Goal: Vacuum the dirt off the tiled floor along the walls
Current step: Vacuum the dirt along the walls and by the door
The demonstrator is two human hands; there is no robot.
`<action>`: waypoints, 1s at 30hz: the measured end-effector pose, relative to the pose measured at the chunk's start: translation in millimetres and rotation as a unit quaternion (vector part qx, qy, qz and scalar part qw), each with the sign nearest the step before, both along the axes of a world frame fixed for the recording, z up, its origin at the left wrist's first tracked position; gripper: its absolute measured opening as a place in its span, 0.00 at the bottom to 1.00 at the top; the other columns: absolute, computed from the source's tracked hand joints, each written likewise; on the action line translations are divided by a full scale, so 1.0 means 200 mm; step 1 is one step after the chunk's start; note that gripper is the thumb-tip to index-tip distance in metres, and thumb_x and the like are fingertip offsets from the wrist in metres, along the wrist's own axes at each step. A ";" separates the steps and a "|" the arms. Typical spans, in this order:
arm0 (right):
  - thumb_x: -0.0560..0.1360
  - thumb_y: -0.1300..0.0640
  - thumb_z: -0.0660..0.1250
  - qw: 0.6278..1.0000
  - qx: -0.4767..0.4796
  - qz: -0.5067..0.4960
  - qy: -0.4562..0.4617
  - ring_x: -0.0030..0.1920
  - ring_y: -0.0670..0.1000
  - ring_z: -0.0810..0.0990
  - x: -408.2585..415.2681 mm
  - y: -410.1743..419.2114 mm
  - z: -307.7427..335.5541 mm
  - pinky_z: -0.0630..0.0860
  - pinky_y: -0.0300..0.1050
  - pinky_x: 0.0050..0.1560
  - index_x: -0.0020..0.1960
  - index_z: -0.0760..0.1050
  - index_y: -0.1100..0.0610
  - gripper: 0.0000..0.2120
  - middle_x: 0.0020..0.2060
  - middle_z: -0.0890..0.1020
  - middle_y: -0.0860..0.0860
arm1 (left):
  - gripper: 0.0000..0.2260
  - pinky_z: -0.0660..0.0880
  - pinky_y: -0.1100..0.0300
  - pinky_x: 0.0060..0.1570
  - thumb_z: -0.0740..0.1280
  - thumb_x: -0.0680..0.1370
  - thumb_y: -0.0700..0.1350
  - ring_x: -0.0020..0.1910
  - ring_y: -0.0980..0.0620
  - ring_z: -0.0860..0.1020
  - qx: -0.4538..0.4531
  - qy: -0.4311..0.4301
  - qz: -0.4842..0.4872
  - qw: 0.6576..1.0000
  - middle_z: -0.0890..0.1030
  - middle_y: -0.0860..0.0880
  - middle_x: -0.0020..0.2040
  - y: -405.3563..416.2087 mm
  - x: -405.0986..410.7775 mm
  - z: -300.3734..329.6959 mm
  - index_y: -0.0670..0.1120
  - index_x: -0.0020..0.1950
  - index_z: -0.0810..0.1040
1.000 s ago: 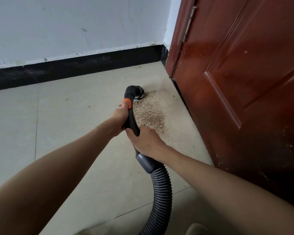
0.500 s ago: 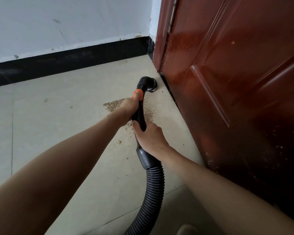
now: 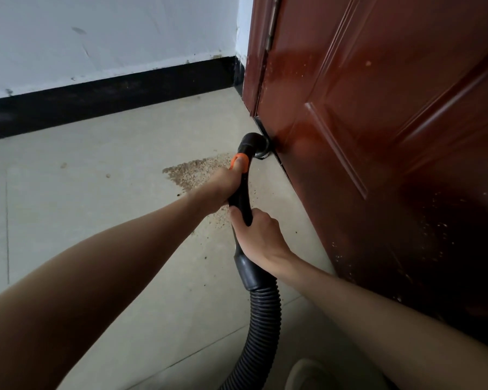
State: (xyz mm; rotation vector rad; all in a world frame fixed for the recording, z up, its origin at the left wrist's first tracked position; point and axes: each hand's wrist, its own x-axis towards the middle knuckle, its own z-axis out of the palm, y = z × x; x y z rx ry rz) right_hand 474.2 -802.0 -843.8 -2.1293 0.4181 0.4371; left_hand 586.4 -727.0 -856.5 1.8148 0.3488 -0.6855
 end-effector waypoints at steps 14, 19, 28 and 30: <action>0.79 0.39 0.57 0.982 -0.008 0.184 -0.024 0.34 0.54 0.78 0.01 0.30 0.15 0.73 0.47 0.34 0.41 0.69 0.55 0.20 0.36 0.78 0.53 | 0.11 0.68 0.60 0.33 0.60 0.75 0.52 0.33 0.50 0.70 -0.103 0.031 0.218 0.970 0.70 0.47 0.35 0.50 -0.14 0.10 0.44 0.43 0.70; 0.79 0.38 0.56 0.957 -0.043 0.285 -0.014 0.36 0.53 0.76 -0.02 0.45 0.18 0.70 0.46 0.33 0.39 0.65 0.53 0.20 0.36 0.75 0.52 | 0.10 0.67 0.57 0.36 0.61 0.74 0.52 0.34 0.50 0.69 -0.121 0.009 0.329 0.936 0.69 0.47 0.36 0.72 -0.28 0.06 0.46 0.43 0.71; 0.80 0.38 0.56 0.944 -0.065 0.324 0.021 0.35 0.53 0.75 -0.07 0.48 0.16 0.71 0.45 0.34 0.38 0.65 0.54 0.21 0.37 0.76 0.54 | 0.11 0.69 0.58 0.32 0.61 0.76 0.52 0.34 0.50 0.71 -0.095 0.044 0.342 0.934 0.71 0.47 0.36 0.74 -0.40 0.01 0.44 0.42 0.70; 0.80 0.39 0.56 0.946 -0.069 0.317 0.018 0.35 0.52 0.74 -0.08 0.46 0.15 0.69 0.44 0.32 0.37 0.66 0.54 0.21 0.35 0.75 0.52 | 0.11 0.69 0.58 0.31 0.61 0.76 0.52 0.34 0.49 0.71 -0.094 0.043 0.335 0.937 0.71 0.47 0.37 0.72 -0.39 0.01 0.44 0.42 0.70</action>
